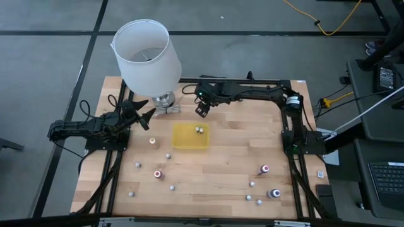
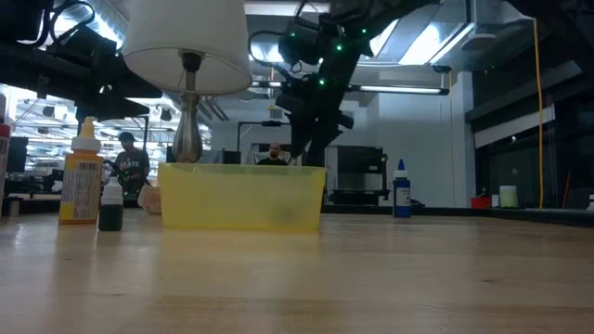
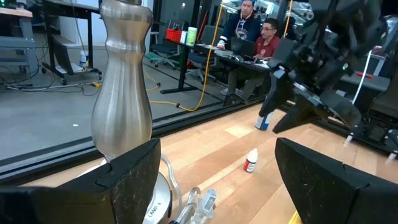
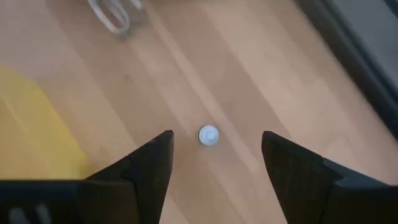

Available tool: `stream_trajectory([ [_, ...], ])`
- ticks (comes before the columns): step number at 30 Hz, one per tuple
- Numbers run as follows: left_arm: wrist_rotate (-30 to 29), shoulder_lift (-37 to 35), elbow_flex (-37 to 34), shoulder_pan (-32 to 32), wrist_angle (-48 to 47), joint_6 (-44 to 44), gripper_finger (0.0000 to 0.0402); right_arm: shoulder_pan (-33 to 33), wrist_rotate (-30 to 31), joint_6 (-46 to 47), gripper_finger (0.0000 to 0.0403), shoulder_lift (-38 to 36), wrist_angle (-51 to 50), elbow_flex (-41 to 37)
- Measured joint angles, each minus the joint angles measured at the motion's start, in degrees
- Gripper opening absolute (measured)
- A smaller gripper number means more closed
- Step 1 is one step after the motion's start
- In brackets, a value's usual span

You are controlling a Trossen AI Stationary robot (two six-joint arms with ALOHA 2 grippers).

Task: Pick & Place food coloring
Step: Put the red food coloring bottle into the yellow bin

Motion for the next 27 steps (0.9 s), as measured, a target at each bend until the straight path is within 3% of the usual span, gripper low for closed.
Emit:
stream_trajectory([
  [11, 0.0, 0.0, 0.0, 0.0, 0.0, 0.0, 0.0311, -1.6, -5.9, -3.3, 0.0245, 0.0, 8.9, -7.2],
  [27, 0.0, 0.0, 0.0, 0.0, 0.0, 0.0, 0.0312, -1.8, -3.8, -6.3, 0.0245, 0.7, 18.5, -13.5],
])
